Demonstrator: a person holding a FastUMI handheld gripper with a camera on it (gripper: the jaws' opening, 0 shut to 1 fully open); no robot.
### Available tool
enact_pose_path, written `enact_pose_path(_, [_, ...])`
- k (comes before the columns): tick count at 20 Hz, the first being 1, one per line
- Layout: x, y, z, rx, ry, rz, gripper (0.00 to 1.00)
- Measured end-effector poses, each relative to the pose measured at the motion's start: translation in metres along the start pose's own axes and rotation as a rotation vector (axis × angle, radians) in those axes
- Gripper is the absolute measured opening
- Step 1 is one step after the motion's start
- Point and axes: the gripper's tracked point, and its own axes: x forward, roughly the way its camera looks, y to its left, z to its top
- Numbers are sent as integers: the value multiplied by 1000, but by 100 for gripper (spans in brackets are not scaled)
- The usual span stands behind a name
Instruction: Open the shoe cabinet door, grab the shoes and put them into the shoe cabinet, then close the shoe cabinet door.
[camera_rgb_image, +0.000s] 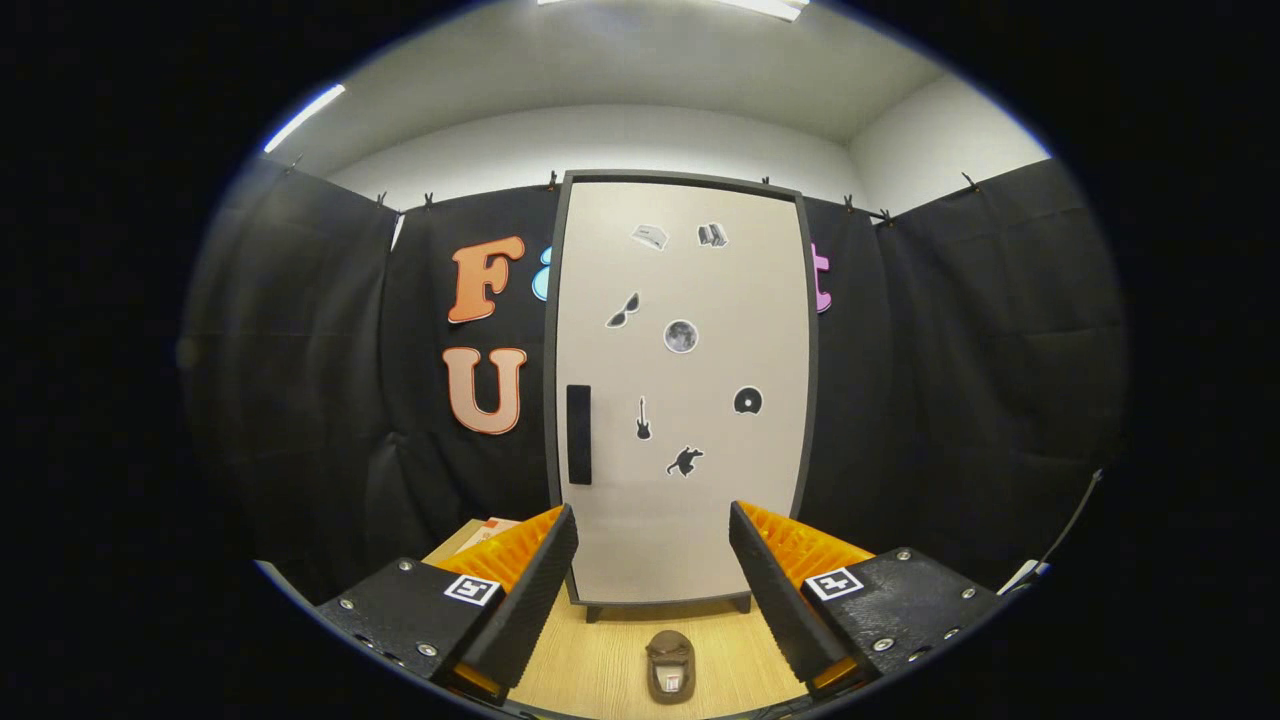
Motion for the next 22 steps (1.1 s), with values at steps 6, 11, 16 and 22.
enact_pose_path(6, [63,38,-5,1,0,60,95])
enact_pose_path(11, [119,63,-11,21,3,91,95])
enact_pose_path(16, [164,78,-20,28,14,110,95])
enact_pose_path(22, [208,88,-30,30,24,113,95])
